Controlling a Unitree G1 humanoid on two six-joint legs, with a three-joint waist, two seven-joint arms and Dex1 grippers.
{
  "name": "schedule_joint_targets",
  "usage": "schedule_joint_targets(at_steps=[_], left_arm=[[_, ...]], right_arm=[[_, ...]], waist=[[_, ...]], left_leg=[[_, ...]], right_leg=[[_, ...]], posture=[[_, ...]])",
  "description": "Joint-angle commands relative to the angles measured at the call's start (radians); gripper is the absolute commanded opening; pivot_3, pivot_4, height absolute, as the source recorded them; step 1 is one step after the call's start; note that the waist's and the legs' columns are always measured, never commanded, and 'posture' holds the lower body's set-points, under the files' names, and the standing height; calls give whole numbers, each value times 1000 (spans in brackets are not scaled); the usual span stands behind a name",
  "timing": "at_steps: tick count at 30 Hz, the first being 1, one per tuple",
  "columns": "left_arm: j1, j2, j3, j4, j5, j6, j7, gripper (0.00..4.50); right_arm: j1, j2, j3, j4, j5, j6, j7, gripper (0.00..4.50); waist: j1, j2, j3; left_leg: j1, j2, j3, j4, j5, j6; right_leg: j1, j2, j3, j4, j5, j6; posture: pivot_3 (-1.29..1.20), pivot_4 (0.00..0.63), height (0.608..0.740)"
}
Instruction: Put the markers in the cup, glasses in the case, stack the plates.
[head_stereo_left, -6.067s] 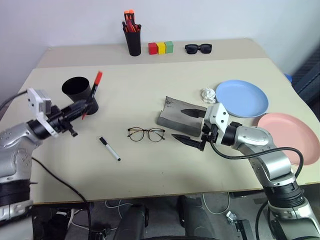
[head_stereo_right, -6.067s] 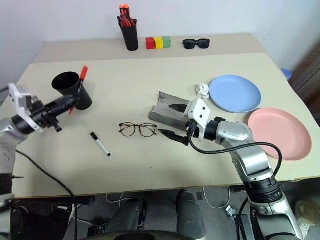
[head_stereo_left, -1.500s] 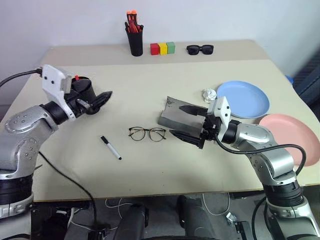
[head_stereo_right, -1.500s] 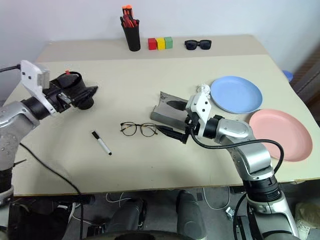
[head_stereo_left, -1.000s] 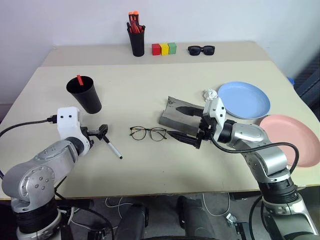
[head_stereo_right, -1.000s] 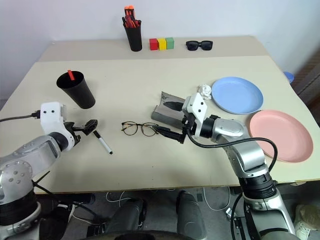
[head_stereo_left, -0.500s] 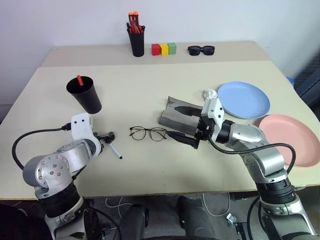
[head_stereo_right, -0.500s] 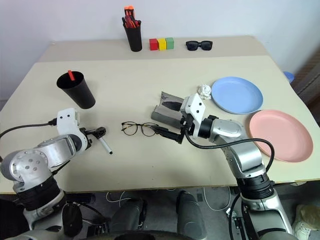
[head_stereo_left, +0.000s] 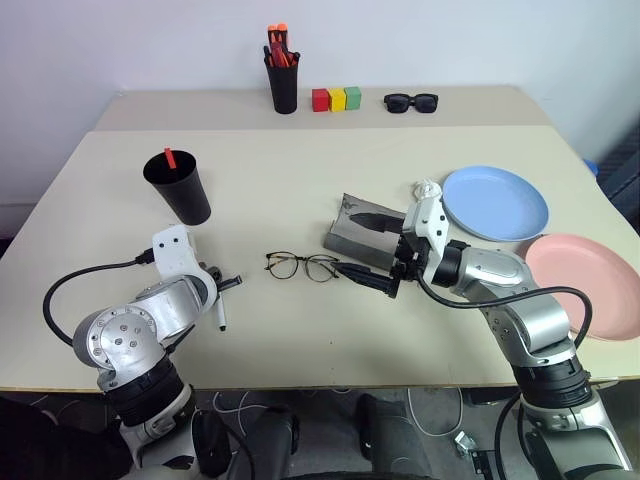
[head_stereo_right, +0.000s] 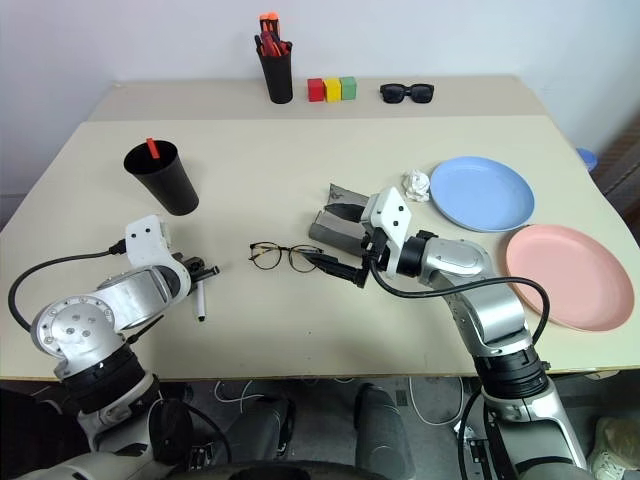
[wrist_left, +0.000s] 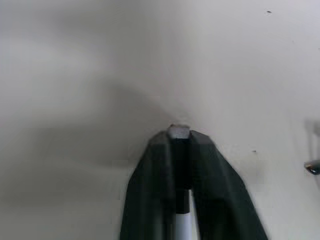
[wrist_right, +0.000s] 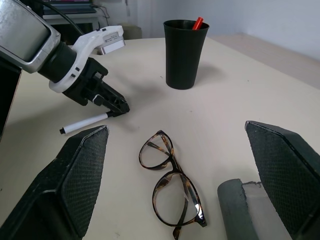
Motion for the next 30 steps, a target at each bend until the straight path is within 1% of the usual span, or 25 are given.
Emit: schedule_joint_targets(at_steps=[1,3,4,5,7,9,11,13,15,17,18,22,25,28,30], left_arm=[[-14,14,4,20,-24,11,-8,60],[-75,20,35,15,-22,-1,-75,60],[-102,36,44,22,-38,-38,-130,60],[-123,53,48,31,-53,-99,-198,60],[-147,94,30,48,-81,-260,-389,60],[-149,177,-49,49,-20,-379,-515,60],[-165,235,-115,71,59,-555,-632,60],[-190,271,-151,120,134,-753,-743,60],[-210,304,-181,173,202,-910,-830,60],[-223,376,-231,241,309,-1086,-933,60],[-233,395,-240,284,355,-1180,-962,60],[-288,422,-212,465,398,-1392,-1032,60],[-291,457,-224,585,454,-1561,-1115,60],[-353,469,-196,713,428,-1637,-1160,60],[-377,480,-185,824,441,-1726,-1191,60]], right_arm=[[-12,0,-12,-15,1,-20,-1,4500],[-14,2,-15,-14,4,-18,-1,4500],[-16,2,-16,-13,5,-18,0,4500],[-17,2,-19,-12,6,-17,0,4500],[-20,4,-26,-10,13,-12,-1,4500],[-23,4,-28,-7,15,-12,-1,4500],[-26,5,-27,-1,10,-18,-1,4500],[-29,9,-26,1,10,-19,-4,4500],[-30,11,-25,1,10,-19,-6,4500],[-30,11,-26,-2,10,-18,-7,4500],[-30,10,-28,-3,12,-16,-8,4500],[-26,5,-32,-7,15,-11,-11,4500],[-24,3,-34,-11,17,-7,-13,4500],[-24,1,-33,-14,19,-3,-13,4500],[-25,2,-30,-17,20,-1,-14,4500]], waist=[[0,0,0],[1,-1,0],[0,-1,1],[0,-1,1],[-3,-1,1],[-7,-1,1],[-11,-1,1],[-11,-1,1],[-11,-1,1],[-14,-1,1],[-17,-1,1],[-21,-1,1],[-24,-1,1],[-25,-1,1],[-24,-1,1]], left_leg=[[0,0,0,0,0,0],[0,0,0,0,0,0],[-1,0,0,0,0,-1],[-1,0,-1,0,0,-1],[-1,0,-1,0,1,-1],[-1,0,0,-1,0,-1],[-1,0,0,-2,0,-2],[-1,1,0,-2,0,-2],[-2,1,1,-2,0,-2],[-2,1,1,-2,0,-2],[-2,1,1,-2,0,-2],[-2,1,1,-2,0,-2],[-2,1,1,-2,0,-1],[-2,1,1,-2,0,-1],[-3,1,0,-2,0,-1]], right_leg=[[0,0,0,0,0,0],[0,0,0,0,0,0],[0,0,-1,0,0,0],[0,0,-1,-1,0,0],[0,0,-1,-1,0,0],[0,0,-1,-1,0,0],[-1,0,-1,-2,0,0],[-1,0,-1,-2,0,0],[-1,0,-1,-3,0,0],[-1,0,-1,-3,0,0],[-2,0,-1,-3,0,0],[-1,0,-1,-4,0,0],[-2,0,-1,-3,0,0],[-2,0,-1,-3,0,0],[-2,0,-1,-3,0,0]], posture=[[0,150,740],[0,150,740],[0,150,740],[0,150,740],[0,150,740],[0,150,740],[0,150,740],[0,150,740],[0,150,740],[0,150,740],[0,150,740],[0,150,740],[0,150,740],[0,150,740],[0,150,740]])
